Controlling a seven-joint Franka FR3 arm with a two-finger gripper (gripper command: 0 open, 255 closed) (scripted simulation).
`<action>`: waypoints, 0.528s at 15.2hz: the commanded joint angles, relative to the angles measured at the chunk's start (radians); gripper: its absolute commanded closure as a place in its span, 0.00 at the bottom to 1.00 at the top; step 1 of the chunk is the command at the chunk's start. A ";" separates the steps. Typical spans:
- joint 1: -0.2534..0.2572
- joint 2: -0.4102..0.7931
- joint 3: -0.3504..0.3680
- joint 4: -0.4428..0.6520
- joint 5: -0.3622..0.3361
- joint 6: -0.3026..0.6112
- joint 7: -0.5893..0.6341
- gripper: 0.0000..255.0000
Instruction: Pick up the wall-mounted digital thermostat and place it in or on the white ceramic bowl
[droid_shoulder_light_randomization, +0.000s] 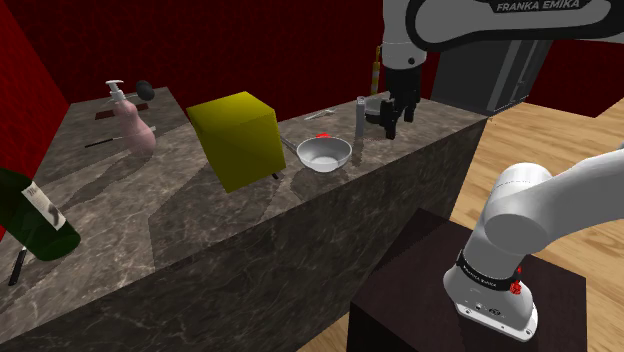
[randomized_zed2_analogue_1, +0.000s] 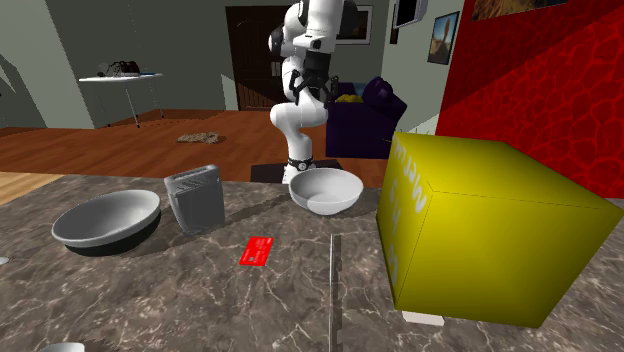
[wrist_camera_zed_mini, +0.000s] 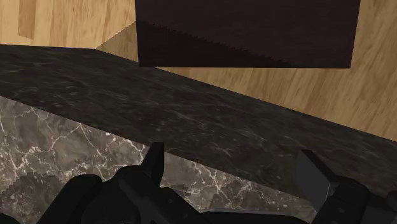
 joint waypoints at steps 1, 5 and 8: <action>0.000 0.000 0.000 0.000 0.000 0.000 0.000 0.00; -0.045 0.132 -0.025 0.052 -0.024 0.089 0.034 0.00; -0.076 0.231 -0.044 0.102 -0.040 0.145 0.060 0.00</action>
